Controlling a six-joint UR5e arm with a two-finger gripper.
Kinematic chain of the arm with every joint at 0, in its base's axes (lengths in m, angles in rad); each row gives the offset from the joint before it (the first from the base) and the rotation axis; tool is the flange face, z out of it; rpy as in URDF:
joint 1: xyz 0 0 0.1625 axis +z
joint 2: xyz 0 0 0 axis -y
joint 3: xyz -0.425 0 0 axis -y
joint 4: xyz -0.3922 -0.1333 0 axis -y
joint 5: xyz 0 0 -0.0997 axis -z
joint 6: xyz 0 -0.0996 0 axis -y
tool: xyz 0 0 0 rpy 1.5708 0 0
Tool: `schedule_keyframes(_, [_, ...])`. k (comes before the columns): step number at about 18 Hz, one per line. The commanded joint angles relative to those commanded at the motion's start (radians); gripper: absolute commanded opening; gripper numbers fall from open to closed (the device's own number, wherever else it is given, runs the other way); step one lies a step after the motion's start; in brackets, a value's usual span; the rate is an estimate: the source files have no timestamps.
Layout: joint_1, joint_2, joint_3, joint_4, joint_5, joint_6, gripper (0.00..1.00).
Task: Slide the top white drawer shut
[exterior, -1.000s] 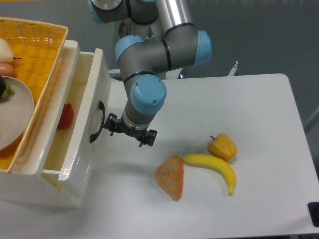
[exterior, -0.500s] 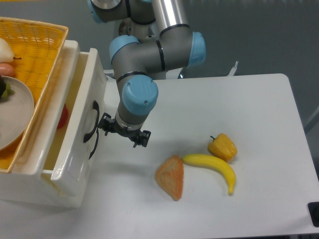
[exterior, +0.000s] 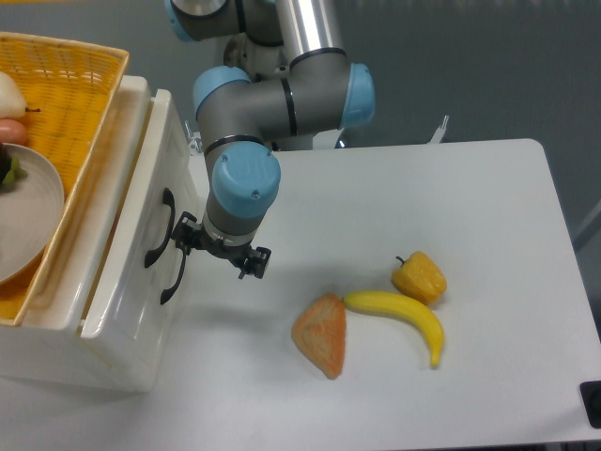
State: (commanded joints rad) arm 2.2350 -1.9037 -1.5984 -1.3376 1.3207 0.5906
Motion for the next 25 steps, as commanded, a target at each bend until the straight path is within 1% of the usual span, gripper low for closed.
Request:
schedule_keyframes(20, [-0.006,0.0,0.005,0.0,-0.002,0.008,1.0])
schedule_keyframes(23, [0.001,-0.002,0.012,0.0,0.0,0.009,1.0])
schedule_keyframes(25, [0.021,-0.002,0.029,0.0,0.0,0.011,1.0])
